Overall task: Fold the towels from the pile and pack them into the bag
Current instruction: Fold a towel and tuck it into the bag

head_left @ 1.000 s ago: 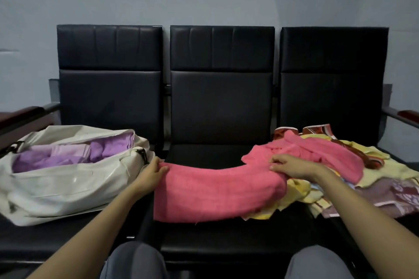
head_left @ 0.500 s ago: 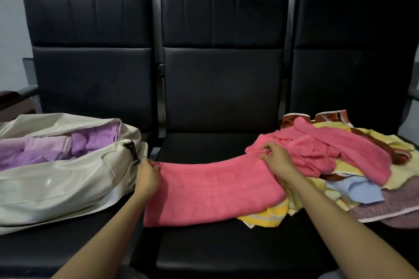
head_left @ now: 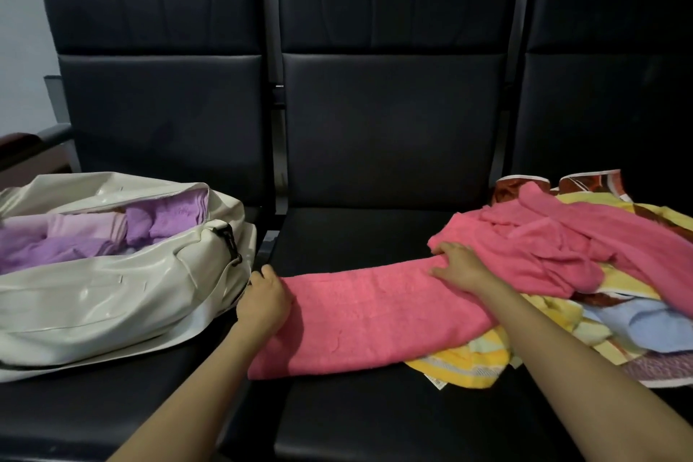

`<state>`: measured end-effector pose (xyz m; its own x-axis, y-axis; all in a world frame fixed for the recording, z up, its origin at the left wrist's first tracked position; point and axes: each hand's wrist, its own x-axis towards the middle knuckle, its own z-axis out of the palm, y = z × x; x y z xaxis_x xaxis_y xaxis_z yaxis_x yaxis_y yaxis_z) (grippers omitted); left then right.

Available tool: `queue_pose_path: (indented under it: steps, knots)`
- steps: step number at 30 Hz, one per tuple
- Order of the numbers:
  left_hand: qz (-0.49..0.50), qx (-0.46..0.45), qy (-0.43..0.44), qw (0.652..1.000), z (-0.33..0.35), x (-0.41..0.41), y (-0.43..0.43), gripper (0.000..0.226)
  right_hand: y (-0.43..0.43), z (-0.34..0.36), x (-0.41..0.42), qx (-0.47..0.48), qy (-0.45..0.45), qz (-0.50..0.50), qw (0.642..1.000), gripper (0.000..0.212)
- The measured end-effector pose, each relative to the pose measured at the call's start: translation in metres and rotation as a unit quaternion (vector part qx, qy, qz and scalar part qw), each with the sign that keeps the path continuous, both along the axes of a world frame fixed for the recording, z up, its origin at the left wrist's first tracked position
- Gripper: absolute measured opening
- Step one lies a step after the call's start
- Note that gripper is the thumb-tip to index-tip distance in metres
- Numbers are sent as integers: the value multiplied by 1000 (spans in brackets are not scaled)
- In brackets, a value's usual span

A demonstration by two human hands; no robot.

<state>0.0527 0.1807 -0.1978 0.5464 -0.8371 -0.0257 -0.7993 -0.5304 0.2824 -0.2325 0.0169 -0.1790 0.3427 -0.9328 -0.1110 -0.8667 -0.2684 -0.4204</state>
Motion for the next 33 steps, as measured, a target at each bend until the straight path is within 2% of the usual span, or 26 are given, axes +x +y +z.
queue_pose_path:
  steps: [2,4,8,10,14,16,18,20,22,25,27,30,33]
  knots:
    - [45,20,48,998,2,1,0,59,2,3,0,3,42,19,999,45]
    - [69,23,96,993,2,6,-1,65,2,4,0,4,75,26,997,41]
    - [20,34,91,995,3,14,-3,49,4,8,0,-3,114,13,993,31]
    - [2,-14,94,995,5,10,-8,43,7,15,0,-30,126,-6,992,36]
    - [38,-158,153,975,9,5,-19,31,13,30,0,-140,101,-76,982,39]
    - [56,-131,132,981,5,1,-22,42,22,29,1,-157,118,-49,979,46]
    - [62,-52,74,994,2,-5,-23,55,35,22,7,-145,138,20,979,46]
    - [58,-3,49,997,2,-6,-23,60,51,11,15,-104,159,76,979,44]
    - [42,4,59,997,2,-4,-21,56,67,-2,19,-41,170,92,980,51]
    - [30,-53,98,993,3,-1,-18,36,78,-16,19,2,171,90,981,57]
    - [38,-128,133,982,9,-1,-15,27,80,-18,17,7,166,88,982,57]
    - [47,-240,226,943,28,2,-14,21,83,-20,27,16,157,91,983,58]
    - [27,-287,320,903,51,-8,-23,20,87,-22,43,31,145,103,984,60]
